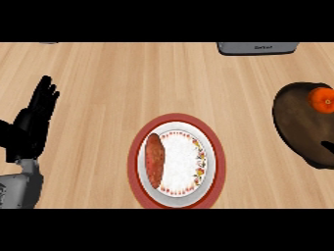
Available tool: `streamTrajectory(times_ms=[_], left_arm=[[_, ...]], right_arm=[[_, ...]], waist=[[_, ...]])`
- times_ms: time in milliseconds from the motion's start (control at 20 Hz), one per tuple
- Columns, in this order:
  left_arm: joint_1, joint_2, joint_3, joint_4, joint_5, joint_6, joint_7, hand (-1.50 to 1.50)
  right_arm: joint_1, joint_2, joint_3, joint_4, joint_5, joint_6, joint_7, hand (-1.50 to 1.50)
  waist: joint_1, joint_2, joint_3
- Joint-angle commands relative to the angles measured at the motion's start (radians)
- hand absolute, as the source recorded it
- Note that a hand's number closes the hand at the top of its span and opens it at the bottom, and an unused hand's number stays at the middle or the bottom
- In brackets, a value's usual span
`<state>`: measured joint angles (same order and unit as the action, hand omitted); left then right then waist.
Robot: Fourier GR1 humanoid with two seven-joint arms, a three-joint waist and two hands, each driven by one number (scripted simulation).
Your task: Pick the squash from the plate and place it in the pan
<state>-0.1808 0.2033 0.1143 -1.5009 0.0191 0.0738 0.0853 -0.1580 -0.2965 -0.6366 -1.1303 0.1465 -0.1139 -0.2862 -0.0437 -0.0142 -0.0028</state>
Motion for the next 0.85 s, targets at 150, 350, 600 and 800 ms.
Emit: streamTrajectory(times_ms=[150, 350, 600, 800], left_arm=[[0.04, 0.01, 0.009, -0.052, 0.014, -0.01, 0.03, 0.0], [0.017, 0.021, 0.024, -0.024, 0.011, -0.008, 0.02, 0.0], [0.07, -0.005, -0.012, -0.096, 0.014, -0.026, 0.025, 0.0], [-0.03, -0.025, -0.01, 0.034, -0.012, -0.005, -0.015, 0.0]], right_arm=[[0.368, 0.15, 0.008, -0.5, -0.143, 0.175, 0.04, -1.5], [0.601, 0.242, -0.021, -0.777, -0.225, 0.244, 0.064, -1.5], [0.844, 0.293, 0.0, -1.03, -0.322, 0.288, 0.164, -1.5], [0.928, 0.295, 0.039, -1.065, -0.295, 0.243, 0.12, -1.5]], waist=[[-0.017, -0.006, -0.001], [-0.016, 0.002, -0.001], [0.022, 0.008, 0.002], [0.026, 0.013, 0.002]])
